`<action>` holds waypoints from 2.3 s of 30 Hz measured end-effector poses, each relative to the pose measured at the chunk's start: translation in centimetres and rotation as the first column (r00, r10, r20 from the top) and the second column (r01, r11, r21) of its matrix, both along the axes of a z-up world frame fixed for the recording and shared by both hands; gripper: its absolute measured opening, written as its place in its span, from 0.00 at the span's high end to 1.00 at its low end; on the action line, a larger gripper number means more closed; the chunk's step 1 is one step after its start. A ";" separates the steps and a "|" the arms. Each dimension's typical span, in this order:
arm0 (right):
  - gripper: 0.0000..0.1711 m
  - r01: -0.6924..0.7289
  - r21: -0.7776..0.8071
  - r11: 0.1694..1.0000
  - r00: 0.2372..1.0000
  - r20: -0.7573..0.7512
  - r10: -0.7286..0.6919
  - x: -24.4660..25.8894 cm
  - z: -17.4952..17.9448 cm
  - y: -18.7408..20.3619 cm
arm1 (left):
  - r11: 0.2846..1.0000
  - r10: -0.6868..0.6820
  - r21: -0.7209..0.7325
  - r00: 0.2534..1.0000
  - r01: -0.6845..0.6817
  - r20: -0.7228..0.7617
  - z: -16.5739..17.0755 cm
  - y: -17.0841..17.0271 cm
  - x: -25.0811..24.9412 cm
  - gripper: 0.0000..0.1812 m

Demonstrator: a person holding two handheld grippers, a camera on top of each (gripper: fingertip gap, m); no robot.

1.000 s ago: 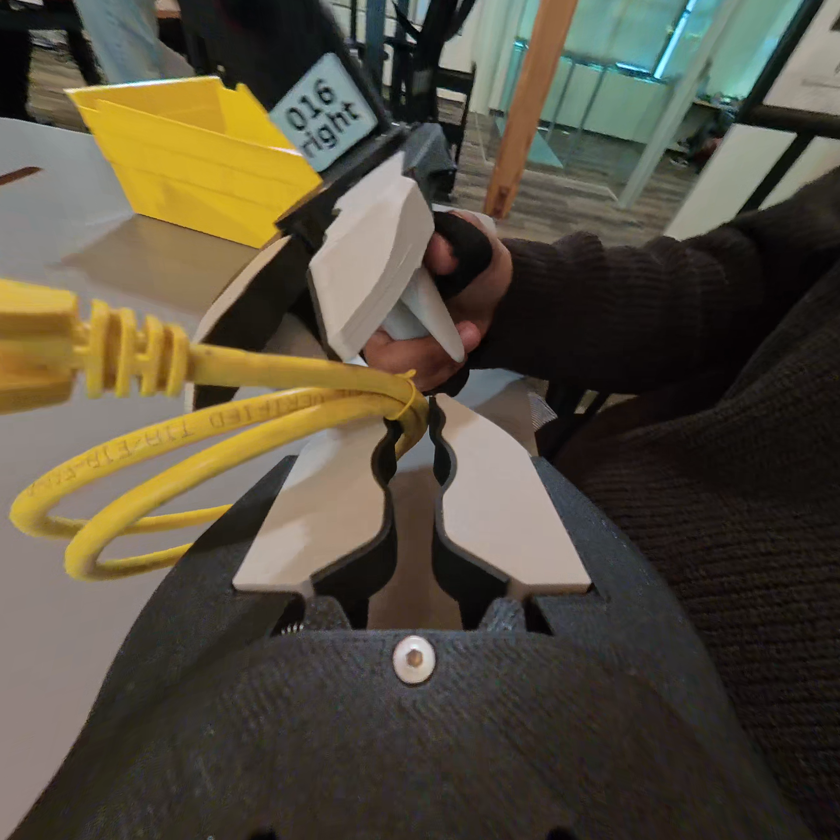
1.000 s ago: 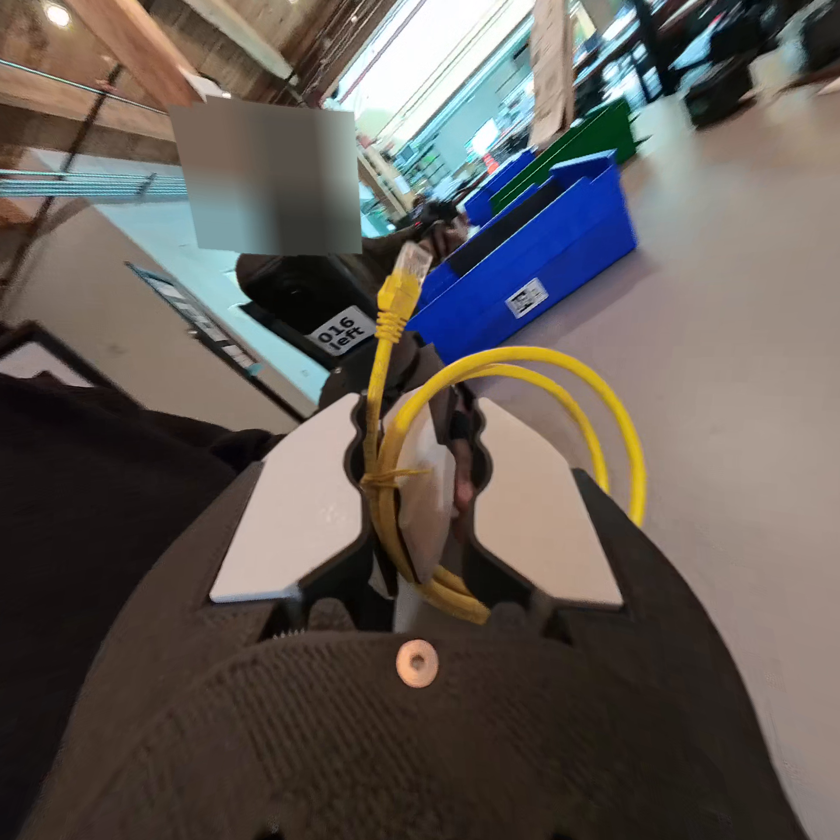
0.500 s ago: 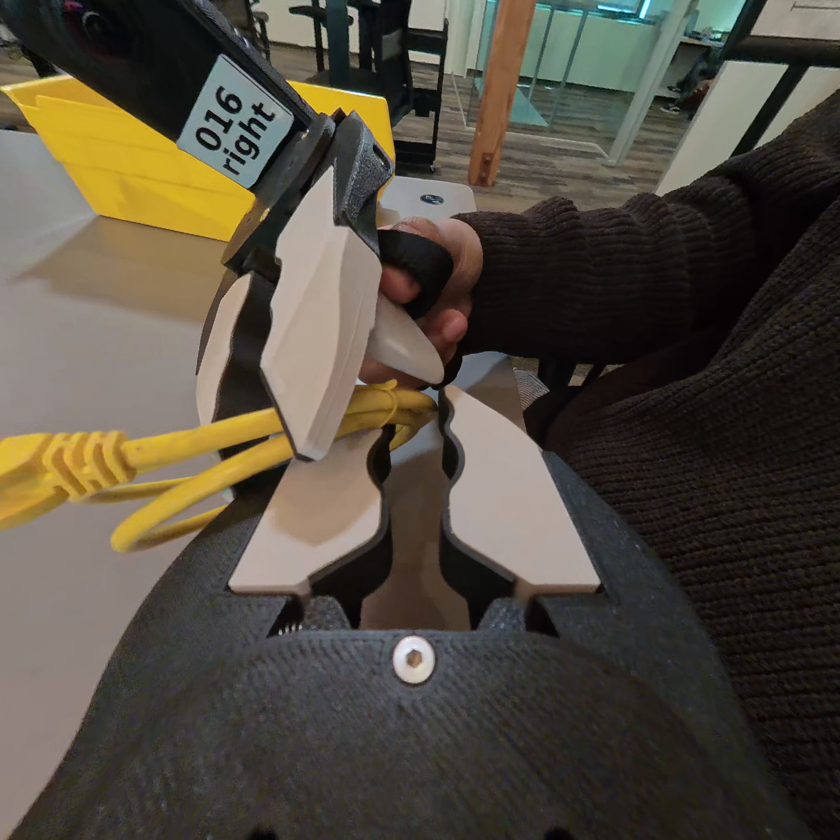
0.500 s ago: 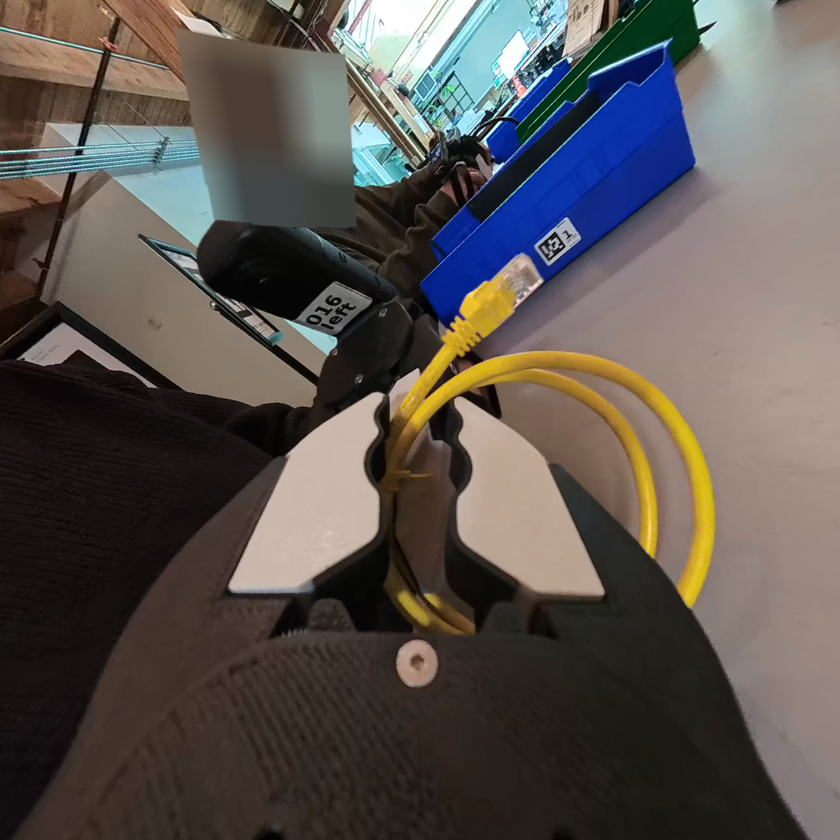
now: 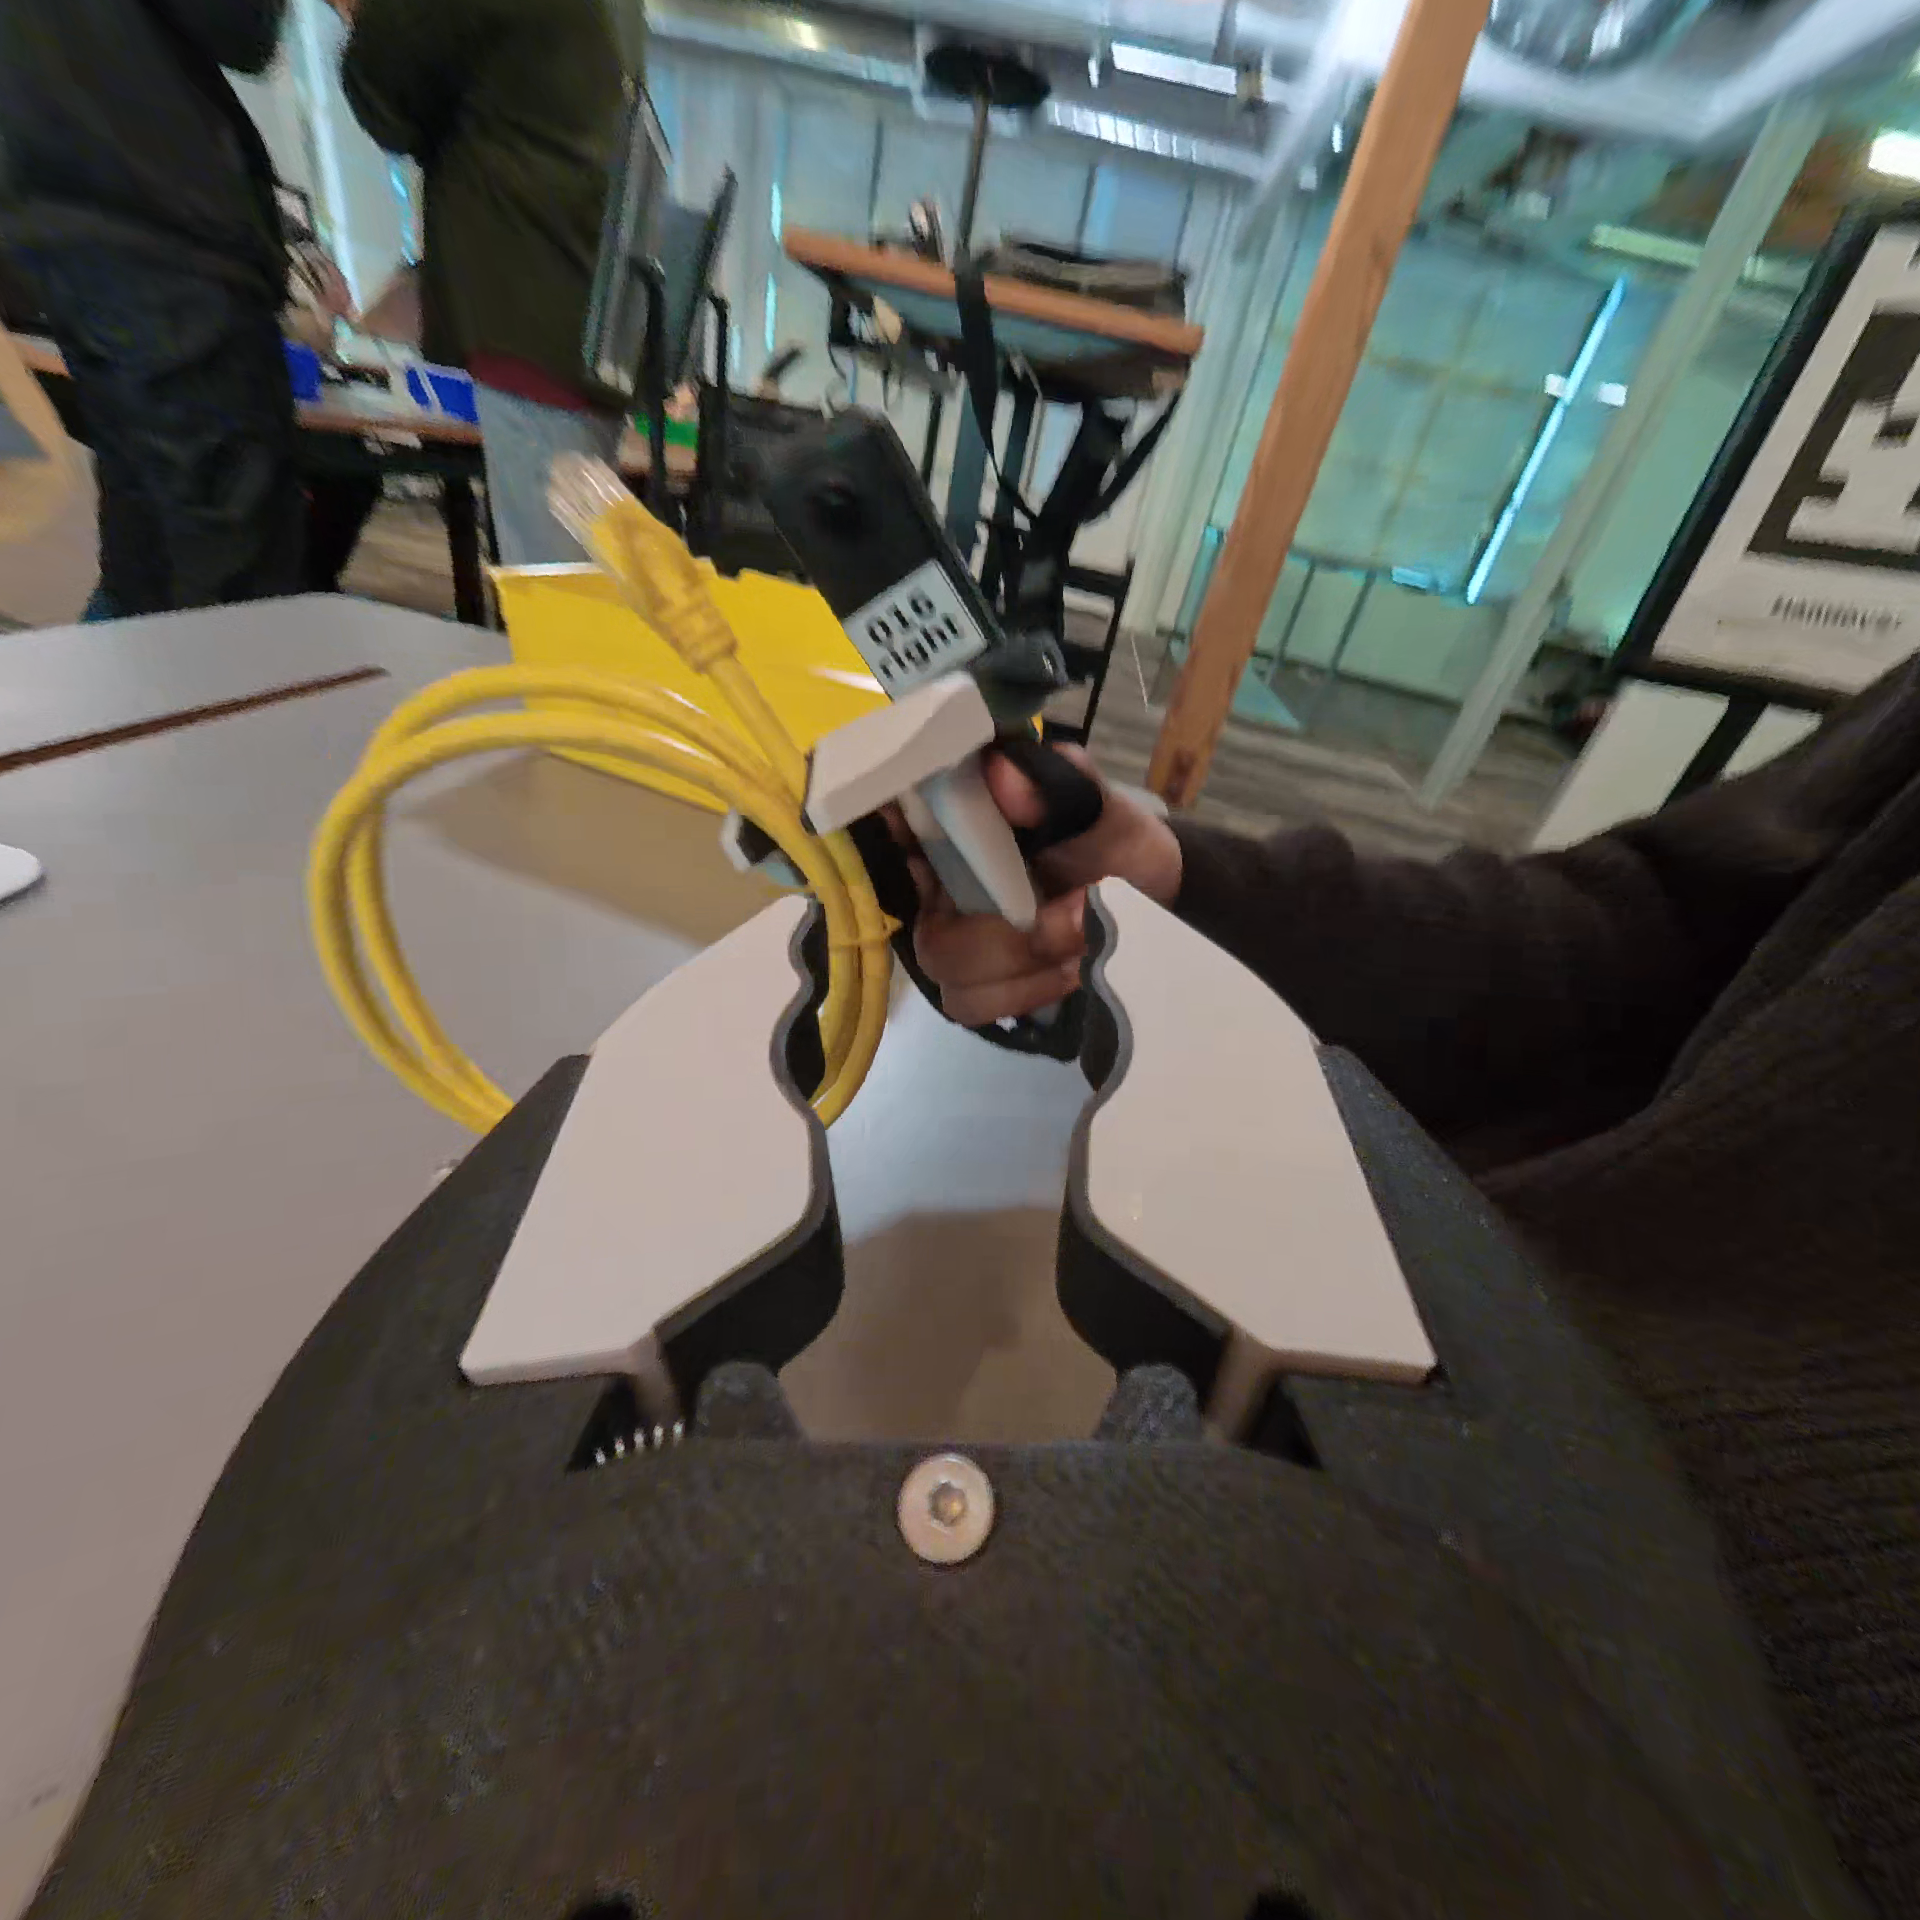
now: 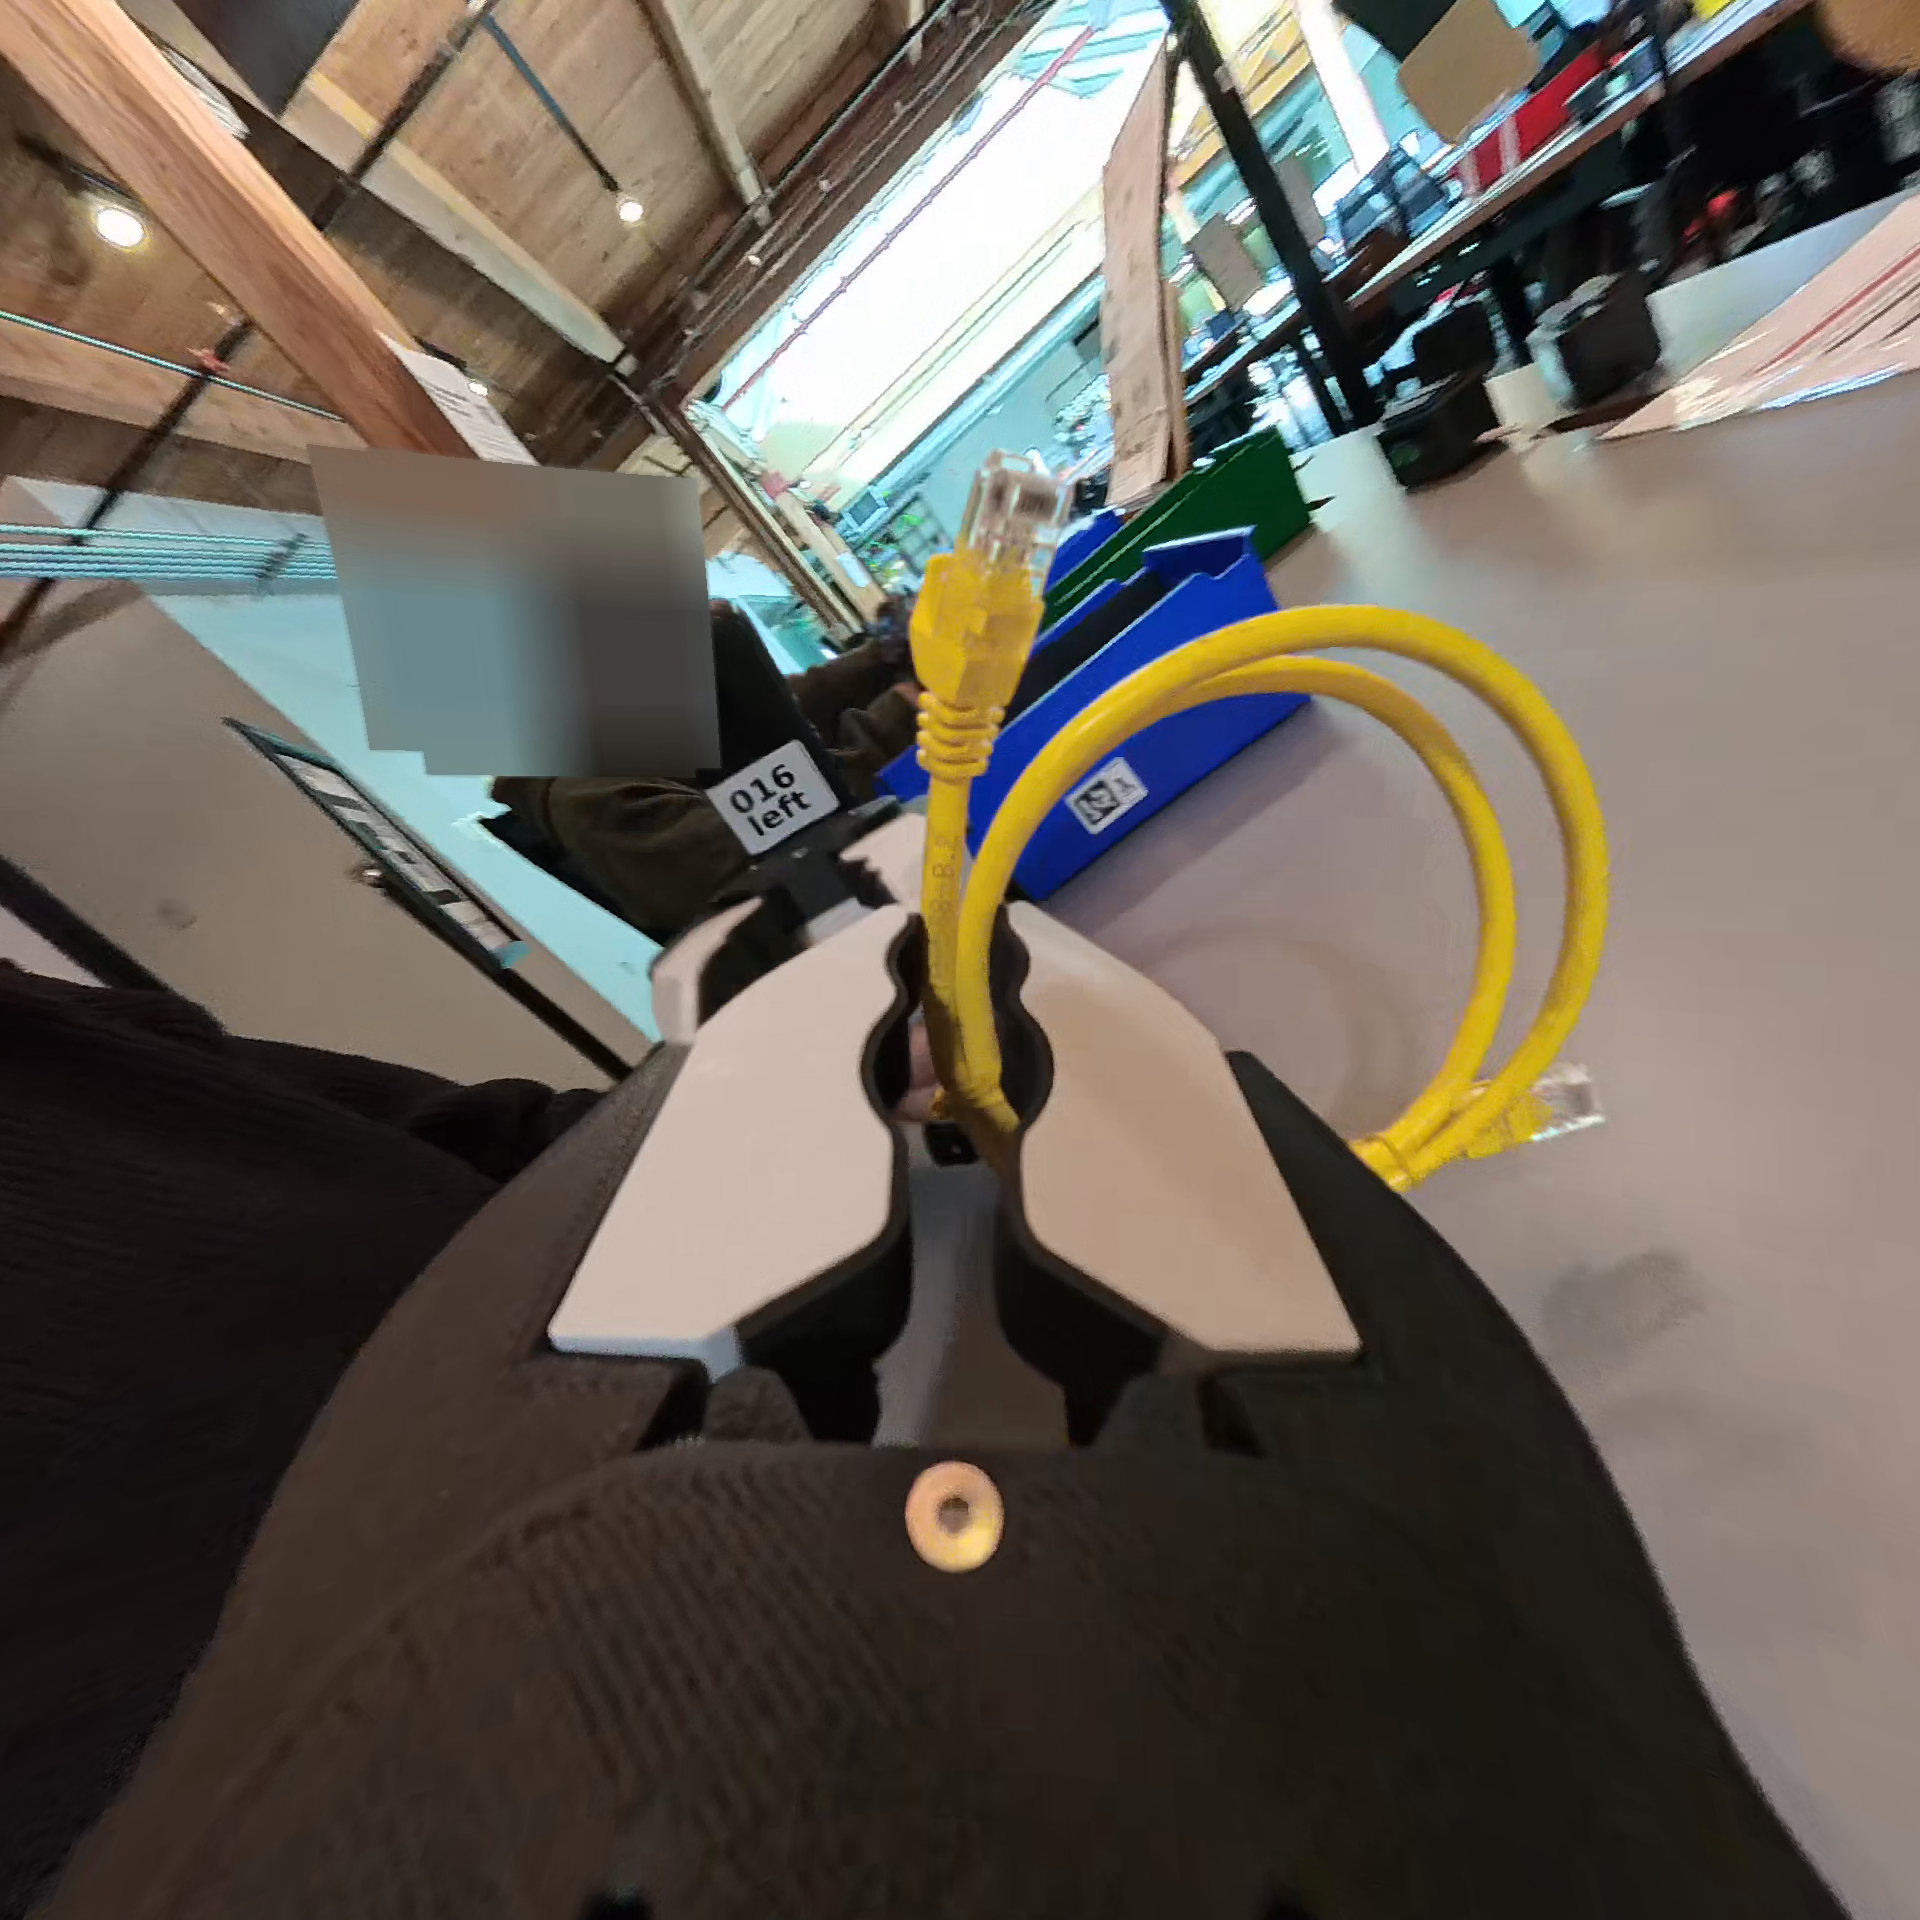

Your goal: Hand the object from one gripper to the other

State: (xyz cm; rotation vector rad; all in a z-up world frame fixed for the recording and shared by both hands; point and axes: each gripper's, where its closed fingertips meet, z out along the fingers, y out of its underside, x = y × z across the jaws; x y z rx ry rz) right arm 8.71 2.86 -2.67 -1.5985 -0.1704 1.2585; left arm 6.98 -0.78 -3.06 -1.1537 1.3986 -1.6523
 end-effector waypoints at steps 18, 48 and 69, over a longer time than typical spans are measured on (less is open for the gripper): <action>0.93 0.297 0.394 0.870 0.546 0.677 -0.493 2.9 -2.1 2.0 | 0.969 0.143 -0.210 0.989 -0.131 0.041 1.0 4.5 -0.4 0.76; 0.91 0.012 0.500 0.866 0.261 0.835 -0.485 -1.7 -5.1 1.6 | 0.960 0.161 -0.218 0.984 -0.175 -0.081 -0.9 4.5 1.0 0.93; 0.71 0.493 0.211 0.844 0.802 0.266 -0.535 5.9 -0.3 2.3 | 0.814 0.286 -0.577 0.913 -0.071 0.291 4.9 10.9 -4.8 0.93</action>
